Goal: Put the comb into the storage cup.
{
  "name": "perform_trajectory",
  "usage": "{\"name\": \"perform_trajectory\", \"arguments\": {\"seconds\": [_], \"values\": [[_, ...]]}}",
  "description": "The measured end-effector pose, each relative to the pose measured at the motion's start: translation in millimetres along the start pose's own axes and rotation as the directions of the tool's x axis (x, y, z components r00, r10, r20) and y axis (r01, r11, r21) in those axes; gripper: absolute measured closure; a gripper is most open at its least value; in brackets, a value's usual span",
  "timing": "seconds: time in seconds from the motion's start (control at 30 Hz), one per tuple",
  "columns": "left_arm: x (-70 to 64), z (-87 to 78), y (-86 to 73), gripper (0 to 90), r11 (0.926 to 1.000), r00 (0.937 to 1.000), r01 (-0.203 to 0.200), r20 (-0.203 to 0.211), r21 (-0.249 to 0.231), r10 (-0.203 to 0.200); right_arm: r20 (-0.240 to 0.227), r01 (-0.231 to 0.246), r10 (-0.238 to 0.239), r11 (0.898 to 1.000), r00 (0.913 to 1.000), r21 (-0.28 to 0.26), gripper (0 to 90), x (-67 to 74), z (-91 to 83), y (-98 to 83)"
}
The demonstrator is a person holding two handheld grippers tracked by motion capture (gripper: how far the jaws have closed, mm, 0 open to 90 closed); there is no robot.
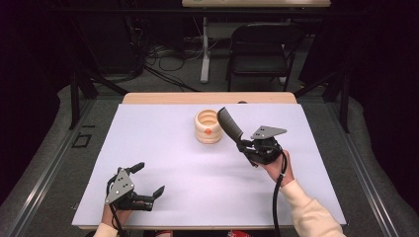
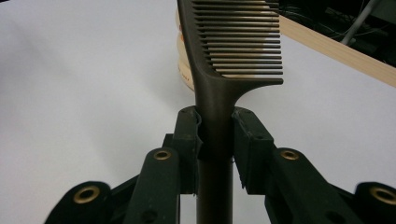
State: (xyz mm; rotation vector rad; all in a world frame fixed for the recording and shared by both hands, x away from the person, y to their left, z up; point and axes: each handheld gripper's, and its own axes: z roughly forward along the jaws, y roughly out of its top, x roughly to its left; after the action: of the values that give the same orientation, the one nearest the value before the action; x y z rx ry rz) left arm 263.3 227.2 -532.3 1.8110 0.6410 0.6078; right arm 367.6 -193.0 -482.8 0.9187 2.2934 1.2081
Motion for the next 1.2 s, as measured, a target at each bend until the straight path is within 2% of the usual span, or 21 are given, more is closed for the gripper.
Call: {"name": "perform_trajectory", "arguments": {"seconds": [0.4,1.2], "values": [[-0.3,-0.1,0.1,0.2,1.0,1.0,0.0,0.001,-0.001,0.0,-0.009,0.006,-0.006,1.0,0.9999,-0.005,72.5,0.7,5.8,6.5],[0.0,0.0,0.1,0.2,1.0,1.0,0.002,0.001,-0.002,-0.002,-0.036,-0.008,0.006,0.998,0.9993,-0.061,72.6,0.8,20.0,24.0]]}}
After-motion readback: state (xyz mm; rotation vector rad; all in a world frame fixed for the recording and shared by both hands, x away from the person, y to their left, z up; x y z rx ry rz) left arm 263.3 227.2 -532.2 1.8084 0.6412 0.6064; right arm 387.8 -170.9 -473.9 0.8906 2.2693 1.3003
